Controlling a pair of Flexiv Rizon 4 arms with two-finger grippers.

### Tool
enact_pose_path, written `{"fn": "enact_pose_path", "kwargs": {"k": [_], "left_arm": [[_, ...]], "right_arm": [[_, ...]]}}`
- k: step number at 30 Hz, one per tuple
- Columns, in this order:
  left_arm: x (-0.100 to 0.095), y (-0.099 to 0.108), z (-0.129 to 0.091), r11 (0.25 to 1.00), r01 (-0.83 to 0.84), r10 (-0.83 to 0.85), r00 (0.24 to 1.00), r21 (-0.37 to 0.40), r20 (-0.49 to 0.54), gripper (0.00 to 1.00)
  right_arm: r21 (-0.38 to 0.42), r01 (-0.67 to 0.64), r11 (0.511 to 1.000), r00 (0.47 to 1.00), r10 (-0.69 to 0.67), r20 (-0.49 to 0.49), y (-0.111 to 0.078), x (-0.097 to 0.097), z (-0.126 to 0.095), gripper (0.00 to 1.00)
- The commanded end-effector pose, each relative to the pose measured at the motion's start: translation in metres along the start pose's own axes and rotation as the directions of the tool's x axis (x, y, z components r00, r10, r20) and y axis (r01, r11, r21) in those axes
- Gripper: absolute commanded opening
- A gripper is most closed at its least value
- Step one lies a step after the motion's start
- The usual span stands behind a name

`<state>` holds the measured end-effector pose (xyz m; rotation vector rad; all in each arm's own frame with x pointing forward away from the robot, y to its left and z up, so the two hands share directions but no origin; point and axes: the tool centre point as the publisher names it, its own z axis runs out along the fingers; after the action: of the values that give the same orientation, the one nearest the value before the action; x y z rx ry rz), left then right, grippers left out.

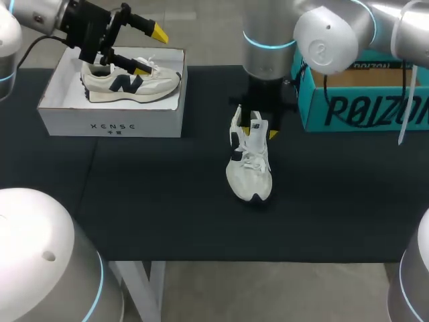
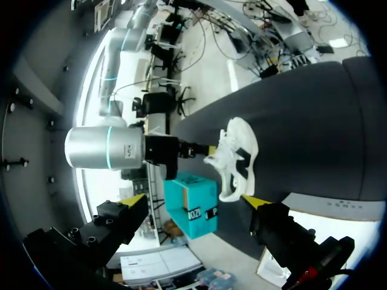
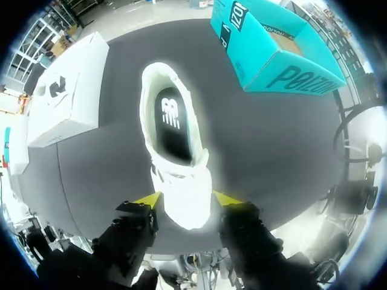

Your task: Take the shoe out of the shoebox, open the shoe tongue, remove and reinsert the insole, then place the shoe into the shoebox

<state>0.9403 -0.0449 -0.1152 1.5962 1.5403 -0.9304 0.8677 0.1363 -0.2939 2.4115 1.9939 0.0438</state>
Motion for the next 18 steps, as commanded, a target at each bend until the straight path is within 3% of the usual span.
{"fn": "enact_pose_path", "kwargs": {"k": [1, 18], "left_arm": [[0.0, -0.001, 0.0, 1.0, 0.0, 0.0, 1.0, -0.001, -0.003, 1.0], [0.0, -0.001, 0.0, 1.0, 0.0, 0.0, 1.0, -0.001, -0.003, 1.0]], "right_arm": [[0.013, 0.003, 1.0, 1.0, -0.003, -0.006, 0.009, 0.002, 0.014, 0.0], [0.056, 0.04, 0.998, 0.999, -0.039, -0.009, 0.036, 0.016, 0.048, 0.0]]}}
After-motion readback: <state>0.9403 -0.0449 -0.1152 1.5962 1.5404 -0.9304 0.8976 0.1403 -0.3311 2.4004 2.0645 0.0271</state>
